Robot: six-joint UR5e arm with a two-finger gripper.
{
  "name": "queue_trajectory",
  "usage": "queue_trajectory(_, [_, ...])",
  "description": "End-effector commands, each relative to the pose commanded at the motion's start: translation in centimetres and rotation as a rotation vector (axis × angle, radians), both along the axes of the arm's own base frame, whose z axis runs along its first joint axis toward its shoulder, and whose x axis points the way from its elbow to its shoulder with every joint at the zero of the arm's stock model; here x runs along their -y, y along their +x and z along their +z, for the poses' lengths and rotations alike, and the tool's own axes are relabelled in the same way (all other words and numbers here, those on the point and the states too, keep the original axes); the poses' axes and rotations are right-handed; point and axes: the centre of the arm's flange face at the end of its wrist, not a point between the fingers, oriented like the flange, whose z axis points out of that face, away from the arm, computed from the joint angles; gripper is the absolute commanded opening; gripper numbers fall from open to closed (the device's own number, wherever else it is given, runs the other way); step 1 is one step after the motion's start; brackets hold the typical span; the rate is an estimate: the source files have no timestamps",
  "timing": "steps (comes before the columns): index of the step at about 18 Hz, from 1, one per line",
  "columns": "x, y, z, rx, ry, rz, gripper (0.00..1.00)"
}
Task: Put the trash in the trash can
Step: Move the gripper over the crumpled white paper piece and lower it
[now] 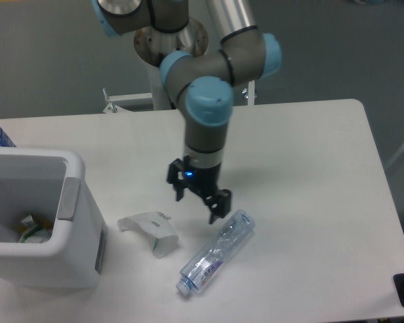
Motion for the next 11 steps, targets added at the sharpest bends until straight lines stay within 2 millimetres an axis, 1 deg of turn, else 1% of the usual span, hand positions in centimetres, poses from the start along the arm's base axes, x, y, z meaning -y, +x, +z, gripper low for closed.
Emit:
queue_trajectory(2, [-0.9, 0.5, -0.8, 0.007, -0.008, -0.017, 1.00])
queue_trajectory(4, [-1.9, 1.4, -1.5, 0.014, -0.015, -0.038, 1.00])
queue_trajectory(7, [-2.3, 2.1, -2.1, 0.020, -0.023, -0.052, 1.00])
queue_trajectory(8, [-2.7, 2.7, -2.3, 0.022, -0.026, -0.064, 1.00])
queue_trajectory(9, [-3.1, 3.0, -2.9, 0.029, -0.034, -0.072, 1.00])
queue_trajectory(11, [-3.6, 2.9, -4.0, 0.039, -0.045, -0.075, 1.00])
